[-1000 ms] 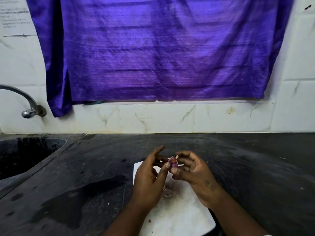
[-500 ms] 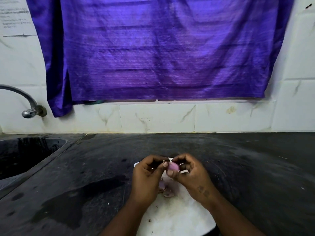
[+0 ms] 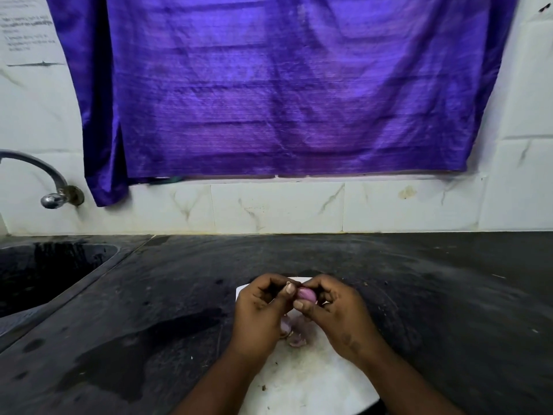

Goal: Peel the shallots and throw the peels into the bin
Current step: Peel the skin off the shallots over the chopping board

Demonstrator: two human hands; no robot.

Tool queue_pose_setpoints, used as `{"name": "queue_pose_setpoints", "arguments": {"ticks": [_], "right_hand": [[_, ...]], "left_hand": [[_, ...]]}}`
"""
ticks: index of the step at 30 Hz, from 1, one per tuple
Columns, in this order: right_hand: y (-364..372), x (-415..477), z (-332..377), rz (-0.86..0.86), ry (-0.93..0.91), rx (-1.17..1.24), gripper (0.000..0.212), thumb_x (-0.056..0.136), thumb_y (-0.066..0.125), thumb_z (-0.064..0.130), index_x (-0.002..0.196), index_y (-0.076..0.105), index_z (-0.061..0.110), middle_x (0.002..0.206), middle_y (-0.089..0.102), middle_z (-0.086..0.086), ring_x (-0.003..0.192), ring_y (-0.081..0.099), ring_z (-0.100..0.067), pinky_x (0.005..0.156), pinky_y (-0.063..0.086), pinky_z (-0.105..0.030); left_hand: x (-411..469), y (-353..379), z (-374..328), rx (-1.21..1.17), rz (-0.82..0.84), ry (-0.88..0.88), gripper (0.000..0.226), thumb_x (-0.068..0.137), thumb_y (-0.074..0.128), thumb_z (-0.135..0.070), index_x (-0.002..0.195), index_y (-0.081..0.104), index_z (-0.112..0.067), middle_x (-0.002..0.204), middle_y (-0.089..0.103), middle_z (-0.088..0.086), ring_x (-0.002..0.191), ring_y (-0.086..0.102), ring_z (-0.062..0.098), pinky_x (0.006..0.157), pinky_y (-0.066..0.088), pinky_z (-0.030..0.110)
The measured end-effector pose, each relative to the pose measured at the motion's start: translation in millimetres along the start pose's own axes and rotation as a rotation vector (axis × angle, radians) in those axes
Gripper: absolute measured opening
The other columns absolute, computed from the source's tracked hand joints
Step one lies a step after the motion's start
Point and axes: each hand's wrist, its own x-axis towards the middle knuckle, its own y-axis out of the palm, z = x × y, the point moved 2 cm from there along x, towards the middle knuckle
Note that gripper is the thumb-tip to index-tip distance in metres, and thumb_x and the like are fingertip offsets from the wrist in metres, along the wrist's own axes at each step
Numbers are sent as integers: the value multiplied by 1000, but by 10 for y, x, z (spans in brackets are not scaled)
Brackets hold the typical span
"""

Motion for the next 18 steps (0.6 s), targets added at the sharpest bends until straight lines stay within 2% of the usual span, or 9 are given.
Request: {"name": "queue_pose_setpoints", "arguments": {"ticks": [4, 8, 11, 14, 18], "right_hand": [[-7, -12, 73, -37, -107, -258, 11, 86, 77, 23, 94, 70, 26, 91, 71, 8, 86, 68, -9, 71, 58, -36], [4, -19, 83, -60, -196, -426, 15, 87, 74, 33, 99, 68, 27, 95, 67, 13, 87, 65, -5, 70, 55, -31], [10, -27, 112, -86, -269, -509, 15, 89, 73, 33, 102, 67, 26, 97, 67, 13, 86, 63, -2, 70, 53, -24], [41, -46, 142, -95, -350, -570, 15, 91, 74, 28, 104, 68, 24, 98, 68, 11, 87, 64, -1, 72, 54, -23], [60, -33, 147, -148, -450, -671, 16, 91, 74, 24, 107, 70, 20, 100, 71, 8, 91, 67, -7, 78, 56, -24]], "left_hand": [[20, -9, 42, -116, -29, -80, 7, 92, 66, 0, 88, 72, 0, 86, 77, 23, 77, 71, 35, 72, 55, 40], [33, 3, 24, -187, -39, -130, 14, 92, 61, 9, 85, 71, 2, 79, 78, 17, 70, 74, 24, 62, 61, 31], [44, -5, 33, -227, -51, -166, 16, 91, 62, 9, 84, 74, 3, 83, 78, 21, 70, 74, 26, 60, 60, 30], [62, -20, 57, -251, -59, -199, 16, 91, 64, 6, 85, 78, 1, 86, 78, 24, 70, 73, 30, 60, 60, 32], [54, -30, 34, -299, -76, -243, 18, 90, 64, 5, 85, 80, -1, 86, 78, 21, 75, 75, 27, 66, 62, 30]]}}
